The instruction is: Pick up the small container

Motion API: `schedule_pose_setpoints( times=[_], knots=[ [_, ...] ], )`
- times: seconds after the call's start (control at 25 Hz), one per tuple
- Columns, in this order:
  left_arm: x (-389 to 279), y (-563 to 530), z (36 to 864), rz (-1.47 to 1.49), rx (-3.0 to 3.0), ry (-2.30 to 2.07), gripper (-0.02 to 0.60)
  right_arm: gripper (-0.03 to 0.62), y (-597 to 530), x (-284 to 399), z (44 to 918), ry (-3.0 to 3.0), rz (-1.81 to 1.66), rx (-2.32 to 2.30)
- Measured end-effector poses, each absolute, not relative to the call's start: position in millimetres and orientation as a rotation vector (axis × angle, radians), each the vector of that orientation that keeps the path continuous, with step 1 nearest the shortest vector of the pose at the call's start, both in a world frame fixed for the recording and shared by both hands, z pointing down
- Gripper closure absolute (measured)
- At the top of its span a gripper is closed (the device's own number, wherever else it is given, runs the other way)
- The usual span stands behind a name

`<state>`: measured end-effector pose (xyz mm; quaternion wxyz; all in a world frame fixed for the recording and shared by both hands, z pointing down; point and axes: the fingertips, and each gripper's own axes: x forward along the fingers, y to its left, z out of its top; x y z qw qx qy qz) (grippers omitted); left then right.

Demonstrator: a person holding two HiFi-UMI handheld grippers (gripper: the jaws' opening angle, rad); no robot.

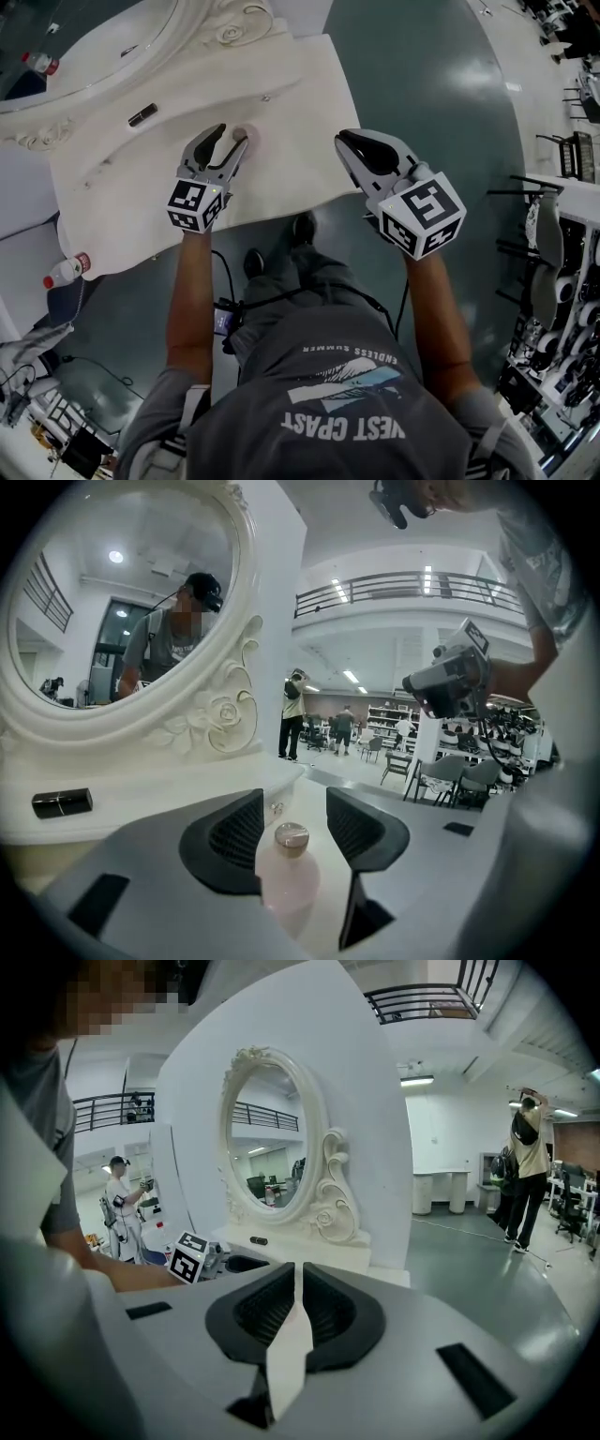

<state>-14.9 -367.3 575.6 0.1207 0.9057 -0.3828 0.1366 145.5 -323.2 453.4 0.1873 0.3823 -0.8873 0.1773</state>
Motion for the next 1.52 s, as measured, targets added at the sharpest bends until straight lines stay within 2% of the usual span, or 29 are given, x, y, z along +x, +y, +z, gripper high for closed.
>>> schedule_pose_setpoints(
  times=[0.12,0.64,0.92,1.28,1.52],
  knots=[
    [-8.8,-371.9,587.8,0.412,2.637,-1.116,0.345,0.546,-322.3,152.1,459.2,-2.481,0.517,1.087],
    [1.5,-382.3,633.5,0.465,2.591,-1.128,0.348,0.545,-314.8,168.0,480.5,-2.423,0.566,1.126],
    [-0.8,-385.6,641.9,0.520,2.600,-1.197,0.425,0.545,-308.2,172.6,484.1,-2.404,0.590,1.145],
    [5.8,-391.5,638.6,0.638,2.613,-1.189,0.446,0.545,-307.6,170.6,473.1,-2.409,0.598,1.151],
    [-9.1,-389.1,603.0,0.623,2.655,-1.194,0.448,0.545,-307.2,160.3,459.9,-2.433,0.569,1.162]
  ],
)
